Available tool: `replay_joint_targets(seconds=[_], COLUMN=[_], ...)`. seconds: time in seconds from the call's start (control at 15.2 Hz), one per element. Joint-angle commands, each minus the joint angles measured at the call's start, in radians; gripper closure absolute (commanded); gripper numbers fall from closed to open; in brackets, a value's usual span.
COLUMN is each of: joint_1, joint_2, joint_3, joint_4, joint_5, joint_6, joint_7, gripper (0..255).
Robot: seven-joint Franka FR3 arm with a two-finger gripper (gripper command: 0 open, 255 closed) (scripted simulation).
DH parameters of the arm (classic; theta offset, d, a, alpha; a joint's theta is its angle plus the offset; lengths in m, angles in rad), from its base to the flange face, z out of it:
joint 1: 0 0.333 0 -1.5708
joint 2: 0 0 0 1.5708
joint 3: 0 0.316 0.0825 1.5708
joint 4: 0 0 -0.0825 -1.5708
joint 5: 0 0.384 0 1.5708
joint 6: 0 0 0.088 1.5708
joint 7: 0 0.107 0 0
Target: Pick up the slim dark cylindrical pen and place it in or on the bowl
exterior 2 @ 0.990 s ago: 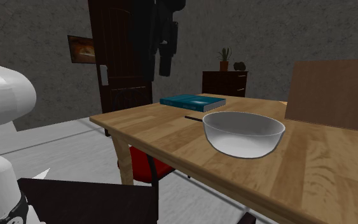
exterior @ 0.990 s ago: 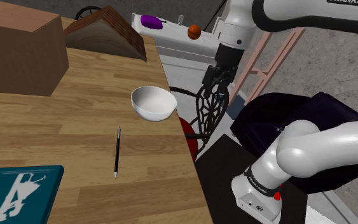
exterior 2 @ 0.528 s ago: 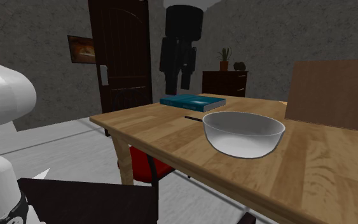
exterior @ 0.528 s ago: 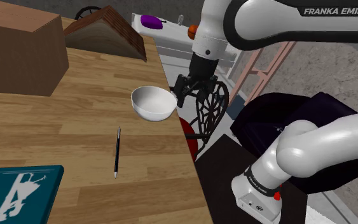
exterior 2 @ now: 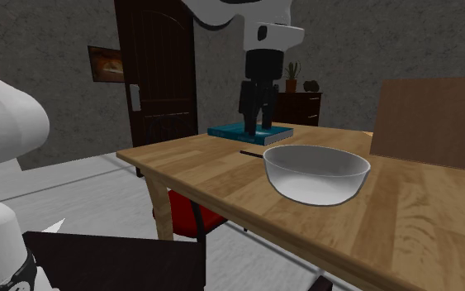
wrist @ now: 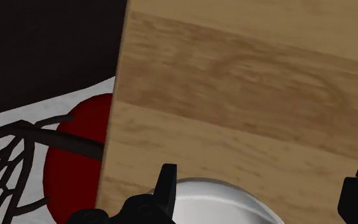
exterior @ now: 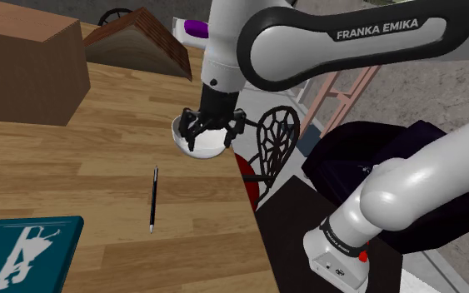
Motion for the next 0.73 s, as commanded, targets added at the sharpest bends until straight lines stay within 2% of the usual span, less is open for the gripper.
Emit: replay_joint_targets(seconds=[0.0,0.26,0.53,0.66], joint_1=[-0.018,-0.027,0.033,0.045], joint_2=[0.088,0.289,0.501,0.518], joint_3=[0.050,0.122,0.121,0.110], joint_4=[0.052,0.179,0.338,0.341], joint_5=[-0.053,-0.213,-0.396,-0.409], joint_6=[0.035,0.073,0.062,0.072], joint_7=[0.109,0.340,0.562,0.576], gripper=[0,0,0,0])
